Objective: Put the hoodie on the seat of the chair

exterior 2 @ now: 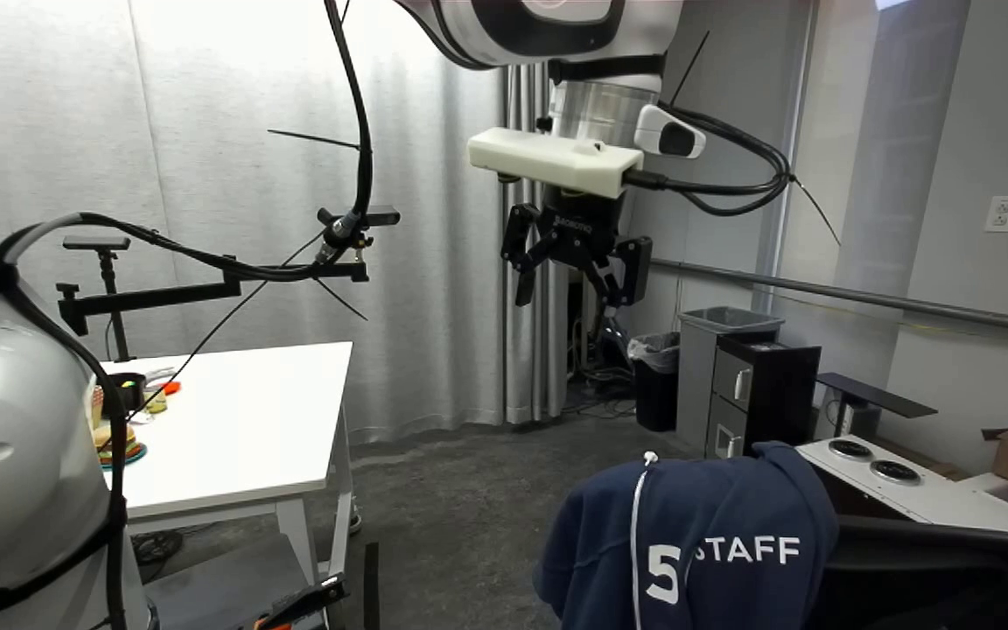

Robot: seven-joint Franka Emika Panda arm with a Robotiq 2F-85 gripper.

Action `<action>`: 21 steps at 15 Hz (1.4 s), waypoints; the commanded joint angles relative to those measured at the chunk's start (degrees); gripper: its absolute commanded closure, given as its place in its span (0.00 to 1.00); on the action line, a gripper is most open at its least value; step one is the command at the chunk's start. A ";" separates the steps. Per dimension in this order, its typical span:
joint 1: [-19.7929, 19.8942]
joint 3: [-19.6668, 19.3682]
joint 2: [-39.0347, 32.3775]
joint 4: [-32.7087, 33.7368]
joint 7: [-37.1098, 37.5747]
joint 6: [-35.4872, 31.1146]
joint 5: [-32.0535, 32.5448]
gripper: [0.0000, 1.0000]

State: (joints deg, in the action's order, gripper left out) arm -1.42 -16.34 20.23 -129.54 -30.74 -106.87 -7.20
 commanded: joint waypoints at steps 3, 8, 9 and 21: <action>2.58 1.60 -1.65 1.18 0.56 -2.50 -0.15 0.00; 3.66 2.33 -6.68 4.39 0.76 -7.56 3.98 0.00; 3.81 2.59 -7.83 5.19 0.90 -8.06 5.19 0.00; 5.34 6.72 -25.53 24.04 -0.22 -8.97 17.90 0.00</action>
State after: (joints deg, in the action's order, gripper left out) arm 1.96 -11.12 -0.40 -112.09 -30.25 -115.82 8.59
